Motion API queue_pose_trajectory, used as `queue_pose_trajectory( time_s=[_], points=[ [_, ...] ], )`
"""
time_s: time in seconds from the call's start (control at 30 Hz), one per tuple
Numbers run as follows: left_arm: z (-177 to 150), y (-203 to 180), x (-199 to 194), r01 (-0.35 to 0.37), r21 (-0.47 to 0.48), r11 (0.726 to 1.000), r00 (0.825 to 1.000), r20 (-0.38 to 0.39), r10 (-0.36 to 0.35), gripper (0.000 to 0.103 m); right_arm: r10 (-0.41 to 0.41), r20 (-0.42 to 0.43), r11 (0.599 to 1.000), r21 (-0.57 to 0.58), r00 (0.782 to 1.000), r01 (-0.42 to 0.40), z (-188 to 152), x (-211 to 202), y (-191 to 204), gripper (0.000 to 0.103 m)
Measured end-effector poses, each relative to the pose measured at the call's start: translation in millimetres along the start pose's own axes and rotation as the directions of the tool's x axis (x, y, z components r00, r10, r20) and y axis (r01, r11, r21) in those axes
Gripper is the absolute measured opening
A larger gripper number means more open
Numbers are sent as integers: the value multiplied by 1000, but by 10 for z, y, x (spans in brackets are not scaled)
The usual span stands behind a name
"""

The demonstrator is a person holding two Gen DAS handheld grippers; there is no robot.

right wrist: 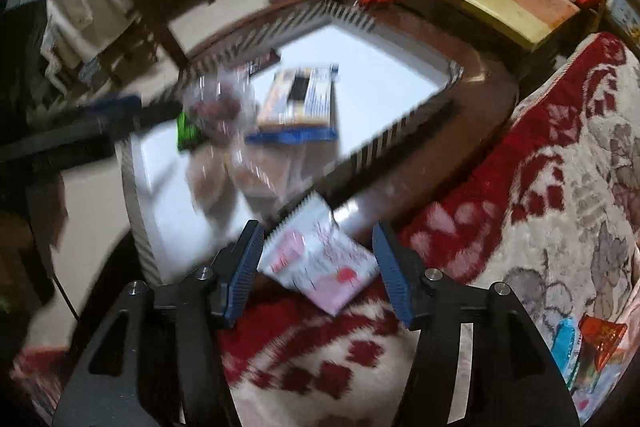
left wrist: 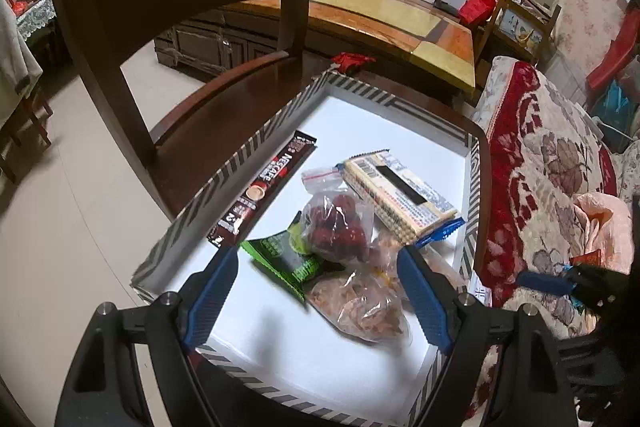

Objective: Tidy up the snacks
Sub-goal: 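Lower the white wafer packet into the tray and open the right tool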

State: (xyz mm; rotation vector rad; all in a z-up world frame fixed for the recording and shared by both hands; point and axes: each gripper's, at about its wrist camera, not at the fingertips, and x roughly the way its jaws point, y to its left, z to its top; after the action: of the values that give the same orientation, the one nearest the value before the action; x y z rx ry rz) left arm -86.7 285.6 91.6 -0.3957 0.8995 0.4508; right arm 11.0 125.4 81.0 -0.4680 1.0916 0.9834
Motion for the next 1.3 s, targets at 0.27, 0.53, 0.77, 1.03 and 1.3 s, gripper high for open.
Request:
queue_pose_trajectory(
  time_s=[0.27, 0.53, 0.77, 1.03, 1.3],
  points=[
    [-2, -20, 47, -1, 4, 1000, 1000, -14, 1, 83, -32, -44, 979, -203, 999, 22, -185, 327, 33, 59],
    [7, -38, 86, 3, 5, 1000, 1000, -26, -2, 83, 12, -60, 980, -199, 998, -24, -150, 456, -9, 44],
    [-13, -52, 58, 10, 5, 1000, 1000, -20, -10, 83, 30, -66, 992, -122, 997, -38, -218, 366, -66, 16],
    [-7, 18, 51, -5, -11, 1000, 1000, -14, 5, 83, 127, 69, 991, -59, 990, -123, 128, -125, -38, 15],
    [-10, 75, 26, -53, -5, 999, 999, 7, 53, 84, 224, 106, 974, -26, 969, -223, 634, 134, 253, 15]
  ],
)
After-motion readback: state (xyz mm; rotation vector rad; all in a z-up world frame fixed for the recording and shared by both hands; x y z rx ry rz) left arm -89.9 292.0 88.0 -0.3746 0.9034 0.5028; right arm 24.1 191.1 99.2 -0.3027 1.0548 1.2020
